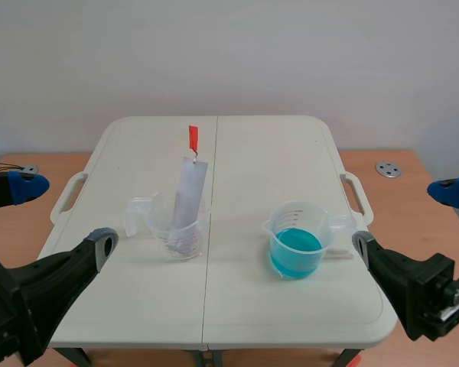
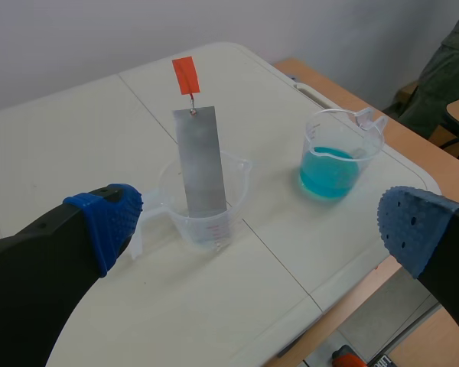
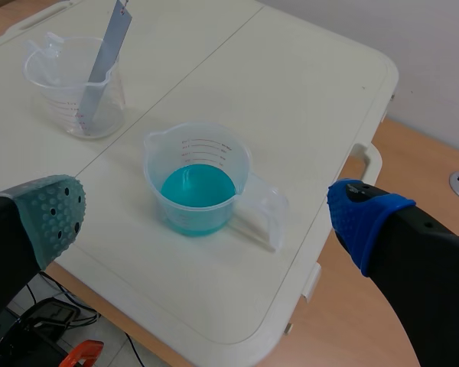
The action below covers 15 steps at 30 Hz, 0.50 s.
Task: Hold the metal plate by the orange handle, dip it into the blue solution, take it out and point at it, then put the plate back in the beaker on the left.
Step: 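Lift the metal plate out of the left beaker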
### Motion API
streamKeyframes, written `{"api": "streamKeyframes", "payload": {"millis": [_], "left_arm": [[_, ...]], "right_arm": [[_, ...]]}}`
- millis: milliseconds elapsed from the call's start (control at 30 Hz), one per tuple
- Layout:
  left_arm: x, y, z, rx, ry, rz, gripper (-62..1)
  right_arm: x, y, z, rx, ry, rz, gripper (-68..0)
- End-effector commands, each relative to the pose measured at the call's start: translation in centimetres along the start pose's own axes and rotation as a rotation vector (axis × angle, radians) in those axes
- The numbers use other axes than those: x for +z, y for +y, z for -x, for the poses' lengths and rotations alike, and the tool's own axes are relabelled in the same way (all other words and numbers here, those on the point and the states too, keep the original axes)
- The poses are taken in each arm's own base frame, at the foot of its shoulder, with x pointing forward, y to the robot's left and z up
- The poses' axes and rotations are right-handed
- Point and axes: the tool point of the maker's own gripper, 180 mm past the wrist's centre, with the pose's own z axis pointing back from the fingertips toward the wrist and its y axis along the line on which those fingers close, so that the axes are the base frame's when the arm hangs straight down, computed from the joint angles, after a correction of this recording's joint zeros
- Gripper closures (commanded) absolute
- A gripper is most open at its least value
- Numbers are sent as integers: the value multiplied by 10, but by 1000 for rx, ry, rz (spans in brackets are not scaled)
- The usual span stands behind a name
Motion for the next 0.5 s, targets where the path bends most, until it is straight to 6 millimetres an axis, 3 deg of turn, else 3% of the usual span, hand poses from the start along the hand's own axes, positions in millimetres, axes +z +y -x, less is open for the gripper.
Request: {"api": "streamKeyframes", "payload": {"millis": [0, 467], "left_arm": [[-1, -3, -9, 0, -32, 9, -623], [-2, -3, -10, -3, -36, 9, -623]], "right_arm": [[-1, -3, -8, 3, -33, 7, -663], [-1, -3, -8, 3, -33, 7, -663]]}}
